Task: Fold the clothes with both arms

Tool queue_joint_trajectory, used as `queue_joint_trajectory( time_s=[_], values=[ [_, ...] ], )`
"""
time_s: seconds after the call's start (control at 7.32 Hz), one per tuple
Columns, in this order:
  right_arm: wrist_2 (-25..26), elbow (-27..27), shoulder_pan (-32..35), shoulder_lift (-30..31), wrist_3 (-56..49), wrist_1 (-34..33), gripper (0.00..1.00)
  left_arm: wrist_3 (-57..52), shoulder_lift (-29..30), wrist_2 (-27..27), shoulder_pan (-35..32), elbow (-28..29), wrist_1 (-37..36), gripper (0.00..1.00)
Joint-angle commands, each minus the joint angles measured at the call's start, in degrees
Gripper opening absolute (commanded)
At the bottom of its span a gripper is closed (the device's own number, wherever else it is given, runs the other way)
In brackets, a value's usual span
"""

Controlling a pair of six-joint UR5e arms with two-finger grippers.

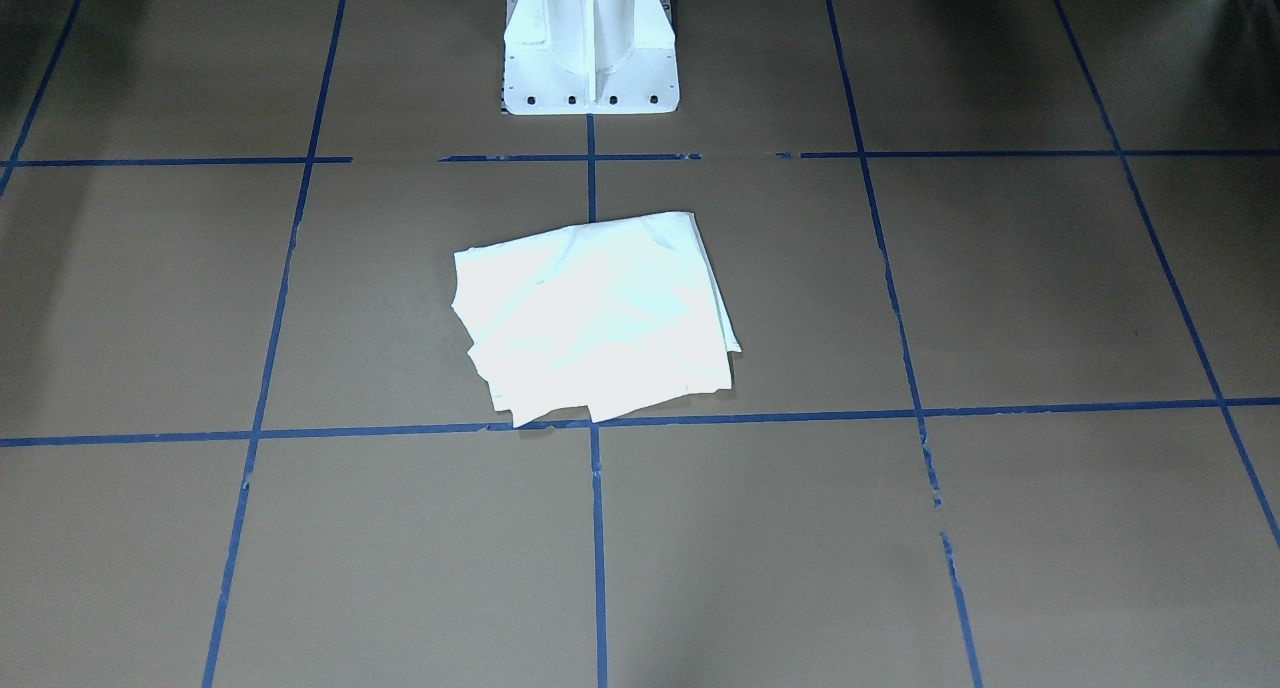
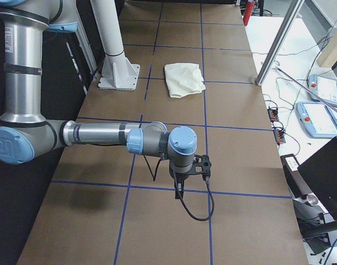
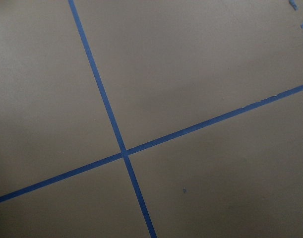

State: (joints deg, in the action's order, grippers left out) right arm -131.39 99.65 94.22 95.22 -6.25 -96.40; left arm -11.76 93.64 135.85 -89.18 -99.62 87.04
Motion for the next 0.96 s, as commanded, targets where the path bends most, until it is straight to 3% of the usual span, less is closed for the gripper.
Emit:
queue_joint_trajectory(
  time_s=[0.0,0.27,0.82],
  values=[
    [-0.2,0.1,-0.4,-0.6,1.5,0.2,1.00,0.1,0.0,-0.1,0.0,0.7,0.0,0.99],
    [-0.2,-0.1,-0.6,-0.5,1.5,0.2,1.00,0.0,-0.1,-0.1,-0.1,3.6,0.1,0.99],
    [-0.1,-0.2,-0.7,-0.6,1.5,0.2,1.00,-0.1,-3.4,-1.5,-0.5,3.1,0.6,0.99]
  ],
)
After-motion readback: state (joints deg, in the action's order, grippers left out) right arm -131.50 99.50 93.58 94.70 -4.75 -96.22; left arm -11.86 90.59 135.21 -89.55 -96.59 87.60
